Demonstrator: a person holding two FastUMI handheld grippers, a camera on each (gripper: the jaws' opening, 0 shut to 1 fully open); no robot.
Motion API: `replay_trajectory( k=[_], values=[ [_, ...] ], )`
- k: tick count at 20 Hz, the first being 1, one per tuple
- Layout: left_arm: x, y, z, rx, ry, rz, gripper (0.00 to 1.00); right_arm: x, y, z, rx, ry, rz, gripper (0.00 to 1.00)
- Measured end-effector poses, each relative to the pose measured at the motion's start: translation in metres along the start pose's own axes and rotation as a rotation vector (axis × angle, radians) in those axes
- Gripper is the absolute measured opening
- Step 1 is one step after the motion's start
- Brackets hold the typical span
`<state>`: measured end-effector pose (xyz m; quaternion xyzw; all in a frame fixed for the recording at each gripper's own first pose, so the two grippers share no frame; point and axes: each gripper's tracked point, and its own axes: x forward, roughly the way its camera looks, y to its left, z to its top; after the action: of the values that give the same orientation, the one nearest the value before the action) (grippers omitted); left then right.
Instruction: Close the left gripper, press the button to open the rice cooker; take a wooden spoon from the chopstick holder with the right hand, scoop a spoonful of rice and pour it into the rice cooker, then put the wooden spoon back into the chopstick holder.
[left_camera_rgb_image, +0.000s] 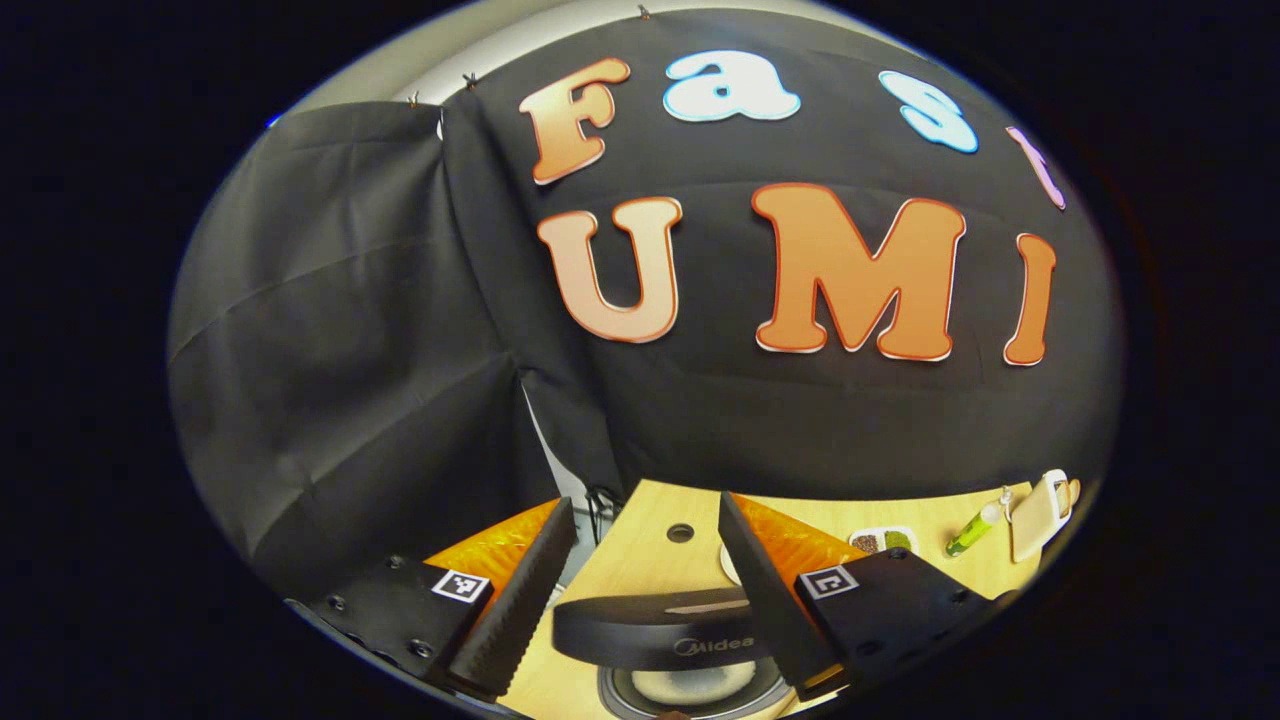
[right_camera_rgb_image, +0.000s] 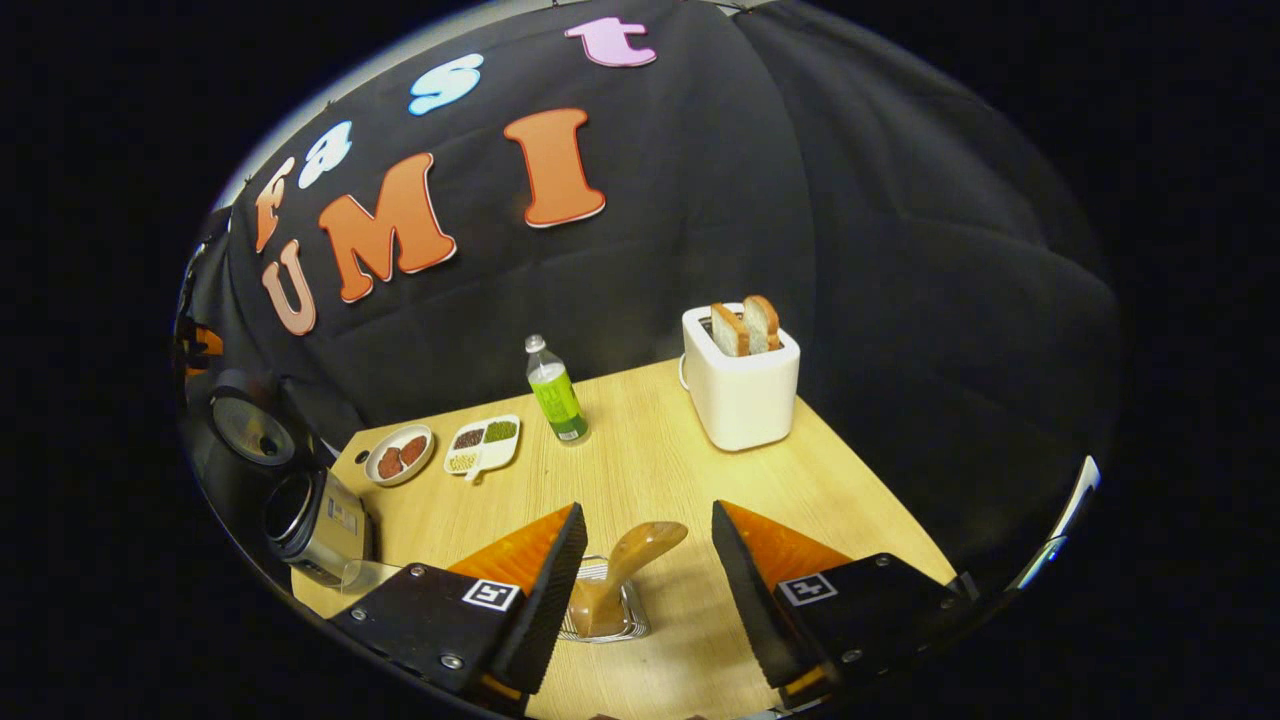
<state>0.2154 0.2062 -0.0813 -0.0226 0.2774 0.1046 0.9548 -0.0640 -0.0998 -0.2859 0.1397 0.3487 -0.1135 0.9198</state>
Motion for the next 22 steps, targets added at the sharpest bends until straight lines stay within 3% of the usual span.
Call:
replay_trajectory(
  k=[4,5,7,11,14,22],
  values=[
    [0.012,-0.008,-0.043,-0.083,0.154,-0.020,0.99,-0.015,0.000,0.013,0.001,-0.031,0.002,0.80],
    [0.000,0.001,-0.051,-0.096,0.198,-0.031,0.94,-0.016,-0.001,0.013,0.002,-0.033,0.002,0.80],
    [-0.002,0.002,-0.058,-0.101,0.234,-0.038,0.96,-0.018,-0.003,0.011,0.001,-0.030,0.000,0.80],
    [-0.019,-0.014,-0.119,-0.046,0.458,-0.073,0.98,-0.016,0.003,0.007,-0.006,-0.022,0.010,0.80],
    [-0.011,-0.029,-0.135,-0.036,0.490,-0.070,1.00,-0.011,0.010,0.002,-0.016,-0.013,0.026,0.80],
    [-0.049,-0.033,-0.215,-0.040,0.746,-0.065,0.99,-0.002,0.027,-0.008,-0.028,0.017,0.060,0.80]
  ],
)
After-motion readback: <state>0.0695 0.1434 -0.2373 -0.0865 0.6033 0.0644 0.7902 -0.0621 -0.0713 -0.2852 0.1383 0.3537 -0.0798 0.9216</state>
